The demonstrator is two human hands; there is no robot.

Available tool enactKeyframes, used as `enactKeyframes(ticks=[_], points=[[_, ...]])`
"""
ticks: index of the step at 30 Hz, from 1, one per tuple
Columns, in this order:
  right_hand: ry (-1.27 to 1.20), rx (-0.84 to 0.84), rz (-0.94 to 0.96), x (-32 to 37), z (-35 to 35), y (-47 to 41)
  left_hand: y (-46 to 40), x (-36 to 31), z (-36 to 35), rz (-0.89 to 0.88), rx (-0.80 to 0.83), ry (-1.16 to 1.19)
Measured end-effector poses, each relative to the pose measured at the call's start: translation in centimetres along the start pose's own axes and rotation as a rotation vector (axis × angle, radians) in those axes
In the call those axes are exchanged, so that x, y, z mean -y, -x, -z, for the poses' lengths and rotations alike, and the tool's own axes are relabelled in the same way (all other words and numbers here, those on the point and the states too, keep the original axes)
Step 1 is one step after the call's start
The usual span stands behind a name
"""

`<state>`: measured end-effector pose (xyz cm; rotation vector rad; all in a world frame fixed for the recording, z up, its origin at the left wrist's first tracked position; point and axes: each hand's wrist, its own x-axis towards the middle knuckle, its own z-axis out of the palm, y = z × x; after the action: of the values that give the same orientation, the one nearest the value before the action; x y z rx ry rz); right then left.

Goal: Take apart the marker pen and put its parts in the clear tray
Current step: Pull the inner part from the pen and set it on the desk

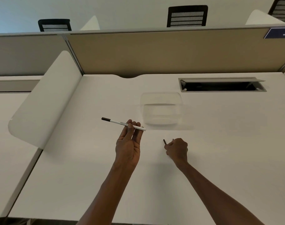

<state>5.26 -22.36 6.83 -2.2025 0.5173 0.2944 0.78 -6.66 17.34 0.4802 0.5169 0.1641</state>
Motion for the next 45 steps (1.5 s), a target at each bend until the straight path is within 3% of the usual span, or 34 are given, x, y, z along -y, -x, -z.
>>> enactKeyframes(ticks=[16,26,28,32,36,45], points=[[0.205,-0.049,0.081,-0.4,-0.4,0.6,0.9,0.3,1.1,0.027,0.006,-0.011],[0.009,-0.049,0.195,1.0,3.2,1.2,1.0,0.7,0.4,0.069,-0.018,-0.012],[-0.130,0.025,0.230,2.3,4.2,1.1,1.0,0.8,0.3,0.093,-0.022,-0.016],[-0.421,0.356,0.204,5.6,5.5,0.7,0.9,0.9,-0.2,0.155,0.005,-0.044],[-0.503,0.630,0.189,8.4,5.8,0.4,0.7,1.0,-0.8,0.216,0.048,-0.142],[-0.685,0.806,0.034,11.6,5.0,-0.1,-0.3,0.9,-1.1,0.360,0.108,-0.283]])
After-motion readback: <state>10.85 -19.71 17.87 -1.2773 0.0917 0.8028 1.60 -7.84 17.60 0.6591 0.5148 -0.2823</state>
